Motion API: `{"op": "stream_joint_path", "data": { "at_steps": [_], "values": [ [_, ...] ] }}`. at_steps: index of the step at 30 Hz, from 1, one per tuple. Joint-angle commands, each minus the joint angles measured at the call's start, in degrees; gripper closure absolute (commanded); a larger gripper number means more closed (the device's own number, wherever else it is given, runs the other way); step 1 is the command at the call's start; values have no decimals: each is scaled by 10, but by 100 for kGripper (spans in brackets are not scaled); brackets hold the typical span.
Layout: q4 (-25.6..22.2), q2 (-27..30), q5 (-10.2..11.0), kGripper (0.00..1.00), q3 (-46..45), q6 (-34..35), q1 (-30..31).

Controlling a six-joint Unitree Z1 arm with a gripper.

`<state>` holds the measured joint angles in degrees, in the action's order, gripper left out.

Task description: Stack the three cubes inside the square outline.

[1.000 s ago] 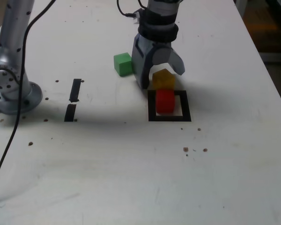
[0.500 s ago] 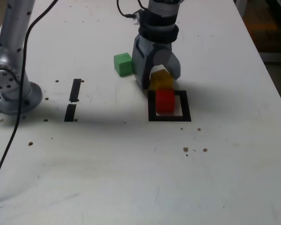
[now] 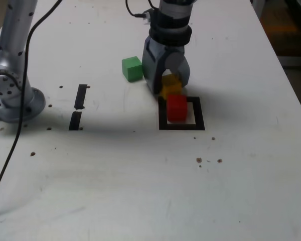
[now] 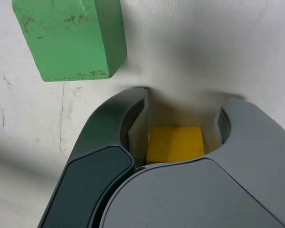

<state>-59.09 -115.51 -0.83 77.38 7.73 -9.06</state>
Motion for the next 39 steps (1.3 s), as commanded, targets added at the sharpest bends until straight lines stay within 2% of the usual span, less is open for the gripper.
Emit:
{"op": "stream_joint_path", "data": {
  "at_steps": [1,7,13,24,29,35,39],
  "values": [
    [-3,8,5,61,1,1,-1],
    [-14,22,24,74,13,4,-1],
    [-48,39,37,74,41,-5,3],
    [-141,66,49,74,123,-34,38],
    [-166,70,40,74,144,-45,63],
    [-173,66,14,74,147,-45,106],
    [-174,56,6,74,144,-33,131]
  ]
}}
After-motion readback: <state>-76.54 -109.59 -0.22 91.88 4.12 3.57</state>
